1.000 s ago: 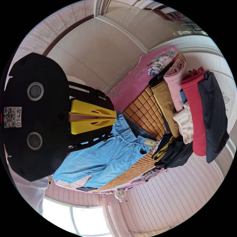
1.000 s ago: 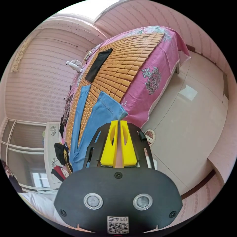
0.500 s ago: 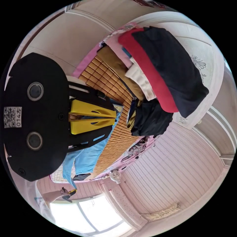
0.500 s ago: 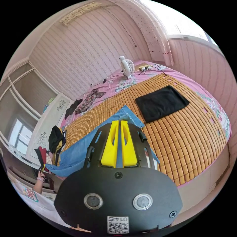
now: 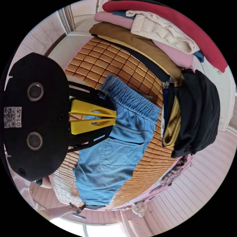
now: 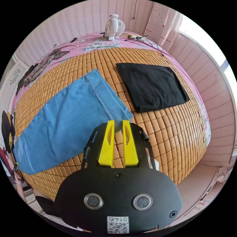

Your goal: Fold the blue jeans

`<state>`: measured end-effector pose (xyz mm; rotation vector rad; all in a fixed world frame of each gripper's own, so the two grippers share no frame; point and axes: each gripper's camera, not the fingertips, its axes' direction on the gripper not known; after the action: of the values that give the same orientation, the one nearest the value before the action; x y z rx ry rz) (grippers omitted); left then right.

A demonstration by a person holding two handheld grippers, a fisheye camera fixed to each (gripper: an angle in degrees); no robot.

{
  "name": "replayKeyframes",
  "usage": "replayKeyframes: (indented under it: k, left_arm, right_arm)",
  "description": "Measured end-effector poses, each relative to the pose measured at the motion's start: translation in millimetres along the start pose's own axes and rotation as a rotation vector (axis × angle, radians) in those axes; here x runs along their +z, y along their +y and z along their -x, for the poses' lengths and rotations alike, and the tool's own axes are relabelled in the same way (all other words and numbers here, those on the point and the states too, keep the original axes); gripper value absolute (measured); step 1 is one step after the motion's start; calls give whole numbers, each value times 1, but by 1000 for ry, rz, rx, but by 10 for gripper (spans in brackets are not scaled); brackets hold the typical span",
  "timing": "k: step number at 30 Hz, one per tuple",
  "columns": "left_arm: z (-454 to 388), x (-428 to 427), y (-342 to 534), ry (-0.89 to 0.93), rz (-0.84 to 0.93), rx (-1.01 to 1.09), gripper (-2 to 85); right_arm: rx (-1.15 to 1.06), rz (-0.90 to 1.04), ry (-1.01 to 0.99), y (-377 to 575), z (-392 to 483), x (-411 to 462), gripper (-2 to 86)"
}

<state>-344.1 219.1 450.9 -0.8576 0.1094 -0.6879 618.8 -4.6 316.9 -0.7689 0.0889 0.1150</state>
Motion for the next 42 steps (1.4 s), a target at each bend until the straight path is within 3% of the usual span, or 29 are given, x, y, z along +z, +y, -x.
replayKeyframes:
  k: [7, 11, 15, 18, 21, 24, 26, 29, 32, 34, 36, 42]
  left_arm:
    - [-59, 32, -4, -191, 79, 262, -10]
    - [-66, 45, 2, -274, 152, 303, -10]
    - [-51, 54, 16, -283, 192, 248, -10]
    - [-31, 53, 28, -193, 185, 94, -10]
    - [-33, 38, 45, -95, 54, 18, -9]
    - [-78, 21, 60, -32, -126, 179, -4]
    - [-139, 23, 69, 64, -173, 421, 12]
    - [-226, 45, 80, 159, -146, 677, 52]
    - [-311, 80, 93, 260, -96, 873, 78]
    - [-359, 106, 98, 351, -13, 931, 86]
    - [-406, 130, 104, 414, 70, 978, 94]
    - [-523, 190, 127, 234, 78, 1197, 89]
  right_arm:
    - [-216, 71, 103, 22, 23, -3, -4]
    - [-260, 143, 86, 64, 14, -15, -8]
    - [-244, 216, -45, 140, -6, -38, -8]
    - [-178, 218, -97, 189, -18, -56, -6]
    - [-74, 106, -142, 204, -33, -78, 1]
    - [-37, -27, -206, 184, -38, -90, 20]
    - [-42, -92, -245, 160, -36, -89, 47]
    - [-68, -168, -264, 119, -27, -79, 66]
    - [-66, -117, -256, 87, -20, -52, 73]
    - [-83, -39, -238, 79, -18, -31, 59]
    - [-121, -95, -207, 84, -19, -38, 25]
    - [-128, -223, -271, 116, -47, -69, -7]
